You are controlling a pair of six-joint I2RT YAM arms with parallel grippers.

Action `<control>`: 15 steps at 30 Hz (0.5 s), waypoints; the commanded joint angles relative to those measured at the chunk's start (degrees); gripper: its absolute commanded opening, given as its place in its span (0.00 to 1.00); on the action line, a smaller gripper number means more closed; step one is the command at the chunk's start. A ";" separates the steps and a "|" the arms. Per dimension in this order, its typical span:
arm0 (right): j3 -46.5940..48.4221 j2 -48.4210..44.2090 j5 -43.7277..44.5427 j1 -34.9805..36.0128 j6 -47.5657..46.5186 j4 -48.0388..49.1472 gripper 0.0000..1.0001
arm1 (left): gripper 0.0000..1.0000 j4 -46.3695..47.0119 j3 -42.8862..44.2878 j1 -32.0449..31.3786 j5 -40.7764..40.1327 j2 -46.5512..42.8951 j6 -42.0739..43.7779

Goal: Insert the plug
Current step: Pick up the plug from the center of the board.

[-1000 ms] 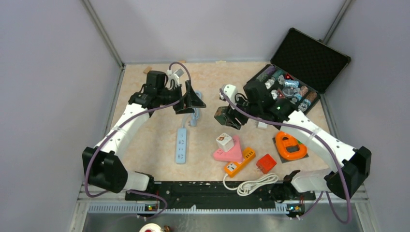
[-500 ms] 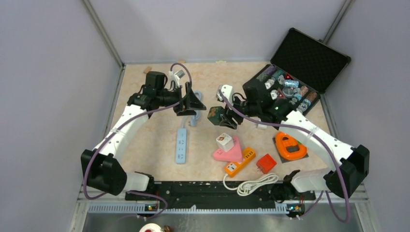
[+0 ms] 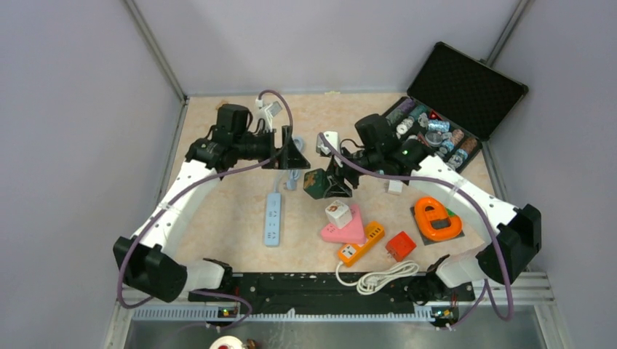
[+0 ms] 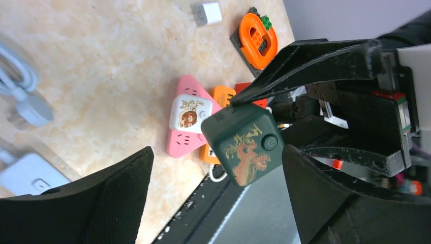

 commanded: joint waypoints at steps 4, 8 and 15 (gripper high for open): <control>7.53 3.22 -23.47 -1.06 -14.41 -11.27 0.00 | 0.95 6.52 -3.41 -0.02 7.48 -11.30 26.22; 8.62 2.82 -26.99 -1.09 -19.40 -14.53 0.00 | 0.98 12.71 -11.29 0.00 12.71 -19.38 41.06; 11.77 3.64 -28.52 -1.33 -31.61 -25.49 0.00 | 0.99 19.94 -20.72 -2.51 19.93 -30.16 66.07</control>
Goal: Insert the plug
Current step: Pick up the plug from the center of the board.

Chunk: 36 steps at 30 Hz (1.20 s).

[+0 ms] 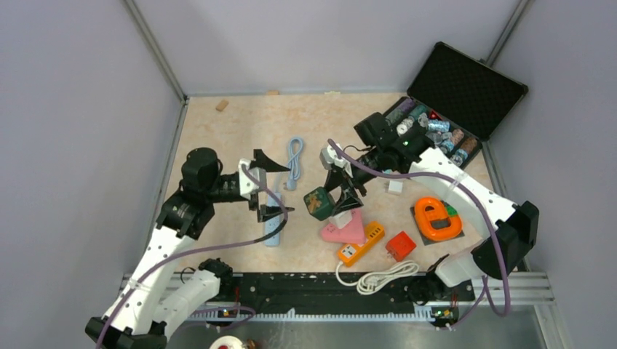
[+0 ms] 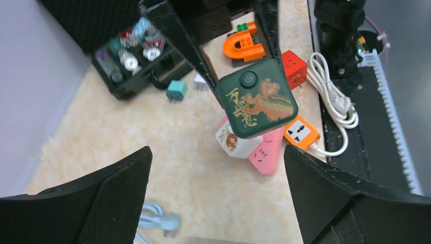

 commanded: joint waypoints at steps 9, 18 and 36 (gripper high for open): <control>8.07 3.03 -5.87 -0.46 -24.93 -22.03 0.00 | 0.99 -12.90 8.43 -14.74 -2.66 4.89 42.92; 7.56 3.20 -3.97 -0.02 -24.13 -23.05 0.00 | 0.98 -29.08 17.04 -23.19 -6.14 13.99 54.32; 7.29 3.38 -2.86 0.64 -24.02 -22.62 0.00 | 0.90 -22.80 15.92 -36.39 -18.63 21.65 56.26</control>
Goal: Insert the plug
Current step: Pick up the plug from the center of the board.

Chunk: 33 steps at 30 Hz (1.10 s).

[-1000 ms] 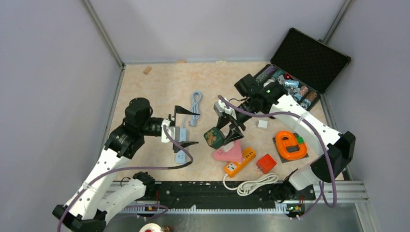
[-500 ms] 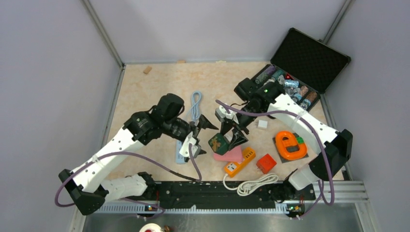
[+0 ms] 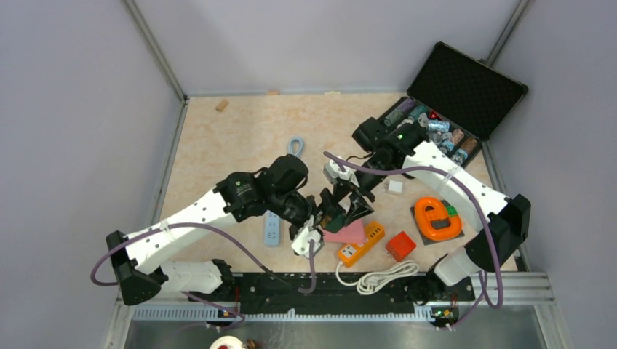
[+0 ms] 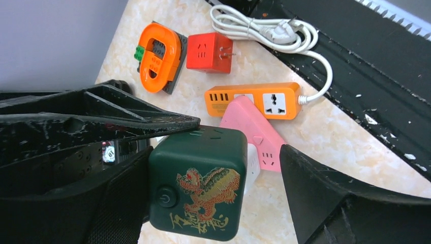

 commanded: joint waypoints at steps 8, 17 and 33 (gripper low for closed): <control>1.55 -0.67 -0.72 0.82 -3.29 0.03 0.00 | 0.75 1.17 0.26 -1.07 -6.95 3.09 2.03; 1.19 -1.22 3.87 1.12 0.45 3.93 0.00 | 0.13 -1.74 3.43 -1.05 -8.90 4.88 -0.44; -16.30 -14.11 40.18 -0.20 44.49 44.73 0.85 | 0.05 17.85 -7.62 -0.44 -23.91 -0.71 -54.91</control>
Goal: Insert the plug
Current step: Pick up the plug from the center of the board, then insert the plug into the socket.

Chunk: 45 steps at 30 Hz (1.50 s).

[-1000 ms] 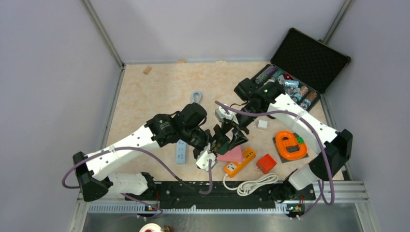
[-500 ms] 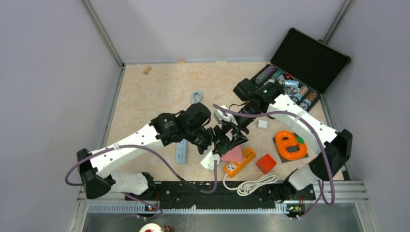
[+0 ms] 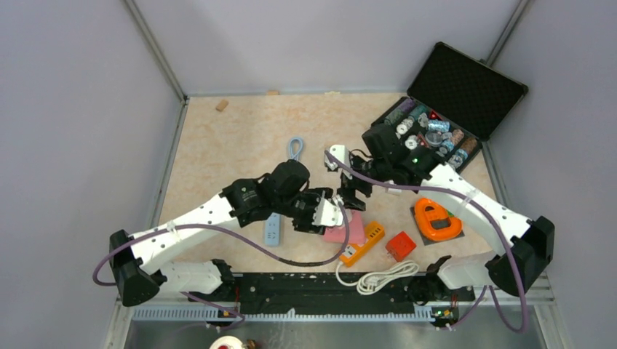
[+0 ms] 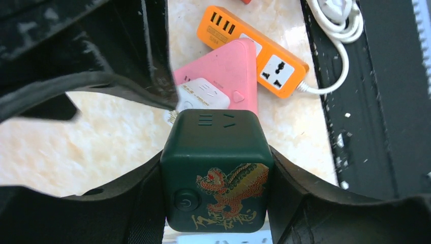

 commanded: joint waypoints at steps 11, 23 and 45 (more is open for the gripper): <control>1.59 2.63 40.37 -4.63 35.80 8.67 0.99 | 0.00 3.91 -1.91 10.98 -19.66 5.02 -68.50; 0.38 4.04 37.10 -7.42 45.02 8.04 0.99 | 0.00 -0.28 -5.78 27.93 -20.19 3.29 -78.60; -2.15 4.02 28.39 -7.88 44.33 8.26 0.99 | 0.00 -9.59 -3.45 32.67 -20.01 13.10 -76.06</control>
